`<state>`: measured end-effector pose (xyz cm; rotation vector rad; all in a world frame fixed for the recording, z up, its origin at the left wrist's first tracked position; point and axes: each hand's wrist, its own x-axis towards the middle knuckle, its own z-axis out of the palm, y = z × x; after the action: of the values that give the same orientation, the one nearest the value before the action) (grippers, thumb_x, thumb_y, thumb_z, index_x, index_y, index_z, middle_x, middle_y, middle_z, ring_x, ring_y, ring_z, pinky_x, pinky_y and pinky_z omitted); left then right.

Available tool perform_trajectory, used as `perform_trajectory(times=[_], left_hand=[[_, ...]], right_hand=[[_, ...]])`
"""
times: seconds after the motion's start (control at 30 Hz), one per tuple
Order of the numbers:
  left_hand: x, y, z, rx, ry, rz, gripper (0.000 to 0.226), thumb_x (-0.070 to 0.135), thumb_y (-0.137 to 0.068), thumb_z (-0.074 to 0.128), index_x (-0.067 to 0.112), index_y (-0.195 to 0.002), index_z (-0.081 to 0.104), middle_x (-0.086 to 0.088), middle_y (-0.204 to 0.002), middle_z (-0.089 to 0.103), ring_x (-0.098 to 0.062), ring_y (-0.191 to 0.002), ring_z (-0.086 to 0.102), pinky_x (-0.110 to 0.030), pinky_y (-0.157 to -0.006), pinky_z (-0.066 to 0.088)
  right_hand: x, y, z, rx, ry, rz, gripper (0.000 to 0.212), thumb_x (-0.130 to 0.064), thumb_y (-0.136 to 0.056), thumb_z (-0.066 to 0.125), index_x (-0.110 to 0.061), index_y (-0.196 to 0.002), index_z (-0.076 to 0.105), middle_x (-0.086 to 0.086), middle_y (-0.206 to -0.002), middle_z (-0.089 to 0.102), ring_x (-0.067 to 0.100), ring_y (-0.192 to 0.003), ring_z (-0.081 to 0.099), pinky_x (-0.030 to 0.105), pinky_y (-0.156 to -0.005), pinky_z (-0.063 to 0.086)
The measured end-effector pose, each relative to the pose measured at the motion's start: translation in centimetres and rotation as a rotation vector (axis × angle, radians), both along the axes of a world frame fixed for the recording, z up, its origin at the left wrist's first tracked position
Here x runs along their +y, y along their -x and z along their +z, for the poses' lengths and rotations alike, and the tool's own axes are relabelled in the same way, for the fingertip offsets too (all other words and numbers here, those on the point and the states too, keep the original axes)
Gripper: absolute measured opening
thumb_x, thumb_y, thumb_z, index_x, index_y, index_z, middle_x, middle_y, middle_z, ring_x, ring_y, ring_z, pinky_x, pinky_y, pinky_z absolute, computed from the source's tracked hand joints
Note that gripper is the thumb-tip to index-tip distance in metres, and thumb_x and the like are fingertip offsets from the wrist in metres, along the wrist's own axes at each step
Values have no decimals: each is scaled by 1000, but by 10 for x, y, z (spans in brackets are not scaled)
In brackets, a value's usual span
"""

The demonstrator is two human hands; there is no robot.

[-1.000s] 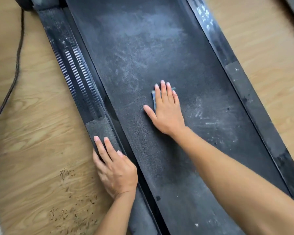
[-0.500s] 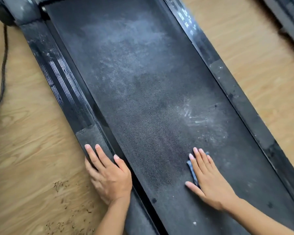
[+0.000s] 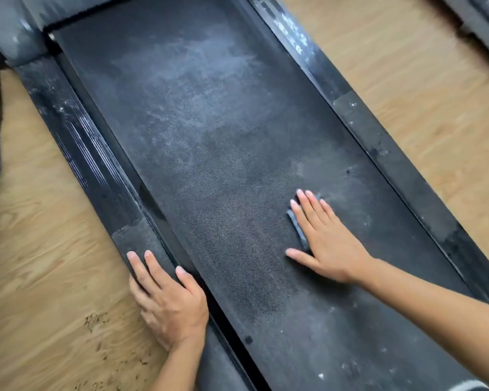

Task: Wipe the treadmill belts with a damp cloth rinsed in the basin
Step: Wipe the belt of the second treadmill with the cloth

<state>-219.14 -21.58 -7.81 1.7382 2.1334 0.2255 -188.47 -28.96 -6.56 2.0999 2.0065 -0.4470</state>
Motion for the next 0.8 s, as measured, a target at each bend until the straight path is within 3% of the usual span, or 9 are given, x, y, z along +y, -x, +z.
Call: perform_trajectory(times=[0.07, 0.13, 0.27, 0.37, 0.43, 0.57, 0.7, 0.8], left_hand=[[-2, -1, 0, -5, -4, 7, 69, 37, -98, 39, 14, -162, 27, 2, -176, 8, -44, -146, 32, -68, -102, 45], [-3, -1, -1, -6, -21, 9, 69, 36, -98, 39, 14, -162, 27, 2, -176, 9, -44, -146, 32, -69, -101, 45], [-2, 3, -11, 8, -43, 3, 67, 34, -98, 41, 15, -161, 28, 2, -176, 10, -45, -145, 34, -68, -102, 44], [-3, 3, -12, 13, -51, 12, 67, 33, -98, 43, 16, -161, 28, 3, -176, 9, -45, -145, 33, -69, -103, 44], [-2, 2, -10, 11, -51, 11, 67, 33, -98, 42, 16, -161, 27, 3, -176, 9, -45, -145, 33, -70, -102, 44], [-3, 3, -7, 9, -55, 8, 67, 34, -98, 41, 16, -161, 27, 2, -176, 9, -46, -145, 33, -71, -104, 43], [-3, 2, -7, 0, -45, 23, 67, 35, -98, 40, 17, -161, 26, 3, -176, 8, -46, -146, 32, -71, -104, 42], [-4, -1, -6, 4, -39, 30, 68, 36, -98, 40, 17, -162, 26, 4, -176, 8, -45, -145, 33, -71, -104, 42]], right_hand=[[-86, -5, 12, -26, 61, 22, 99, -78, -101, 30, -5, -166, 12, 16, -175, -8, 34, -162, 1, 50, -129, 9], [-104, -3, 12, -35, 98, -11, 101, -78, -100, 32, -4, -166, 14, 17, -175, -6, 36, -162, 5, 52, -126, 13], [36, 15, -8, -9, -41, -104, 107, -85, -96, 23, -8, -167, 2, 15, -174, -12, 29, -161, -15, 50, -131, 2], [149, 6, -7, -11, -117, -106, 107, -86, -95, 20, -9, -167, 6, 15, -175, -3, 28, -162, -7, 49, -131, 3], [164, 0, -7, -13, -123, -87, 106, -85, -95, 20, -9, -167, 5, 15, -175, -2, 28, -162, -6, 50, -131, 5], [61, -25, -6, -10, -68, -14, 103, -82, -99, 24, -11, -167, -2, 12, -175, -12, 26, -161, -13, 51, -131, 8], [-92, -44, 2, -37, 56, -16, 100, -77, -101, 30, -6, -167, 4, 14, -175, -11, 31, -162, -7, 55, -128, 16], [-93, -43, 0, 6, 83, -64, 100, -78, -101, 26, -7, -167, 6, 14, -175, -10, 32, -162, -5, 53, -129, 8]])
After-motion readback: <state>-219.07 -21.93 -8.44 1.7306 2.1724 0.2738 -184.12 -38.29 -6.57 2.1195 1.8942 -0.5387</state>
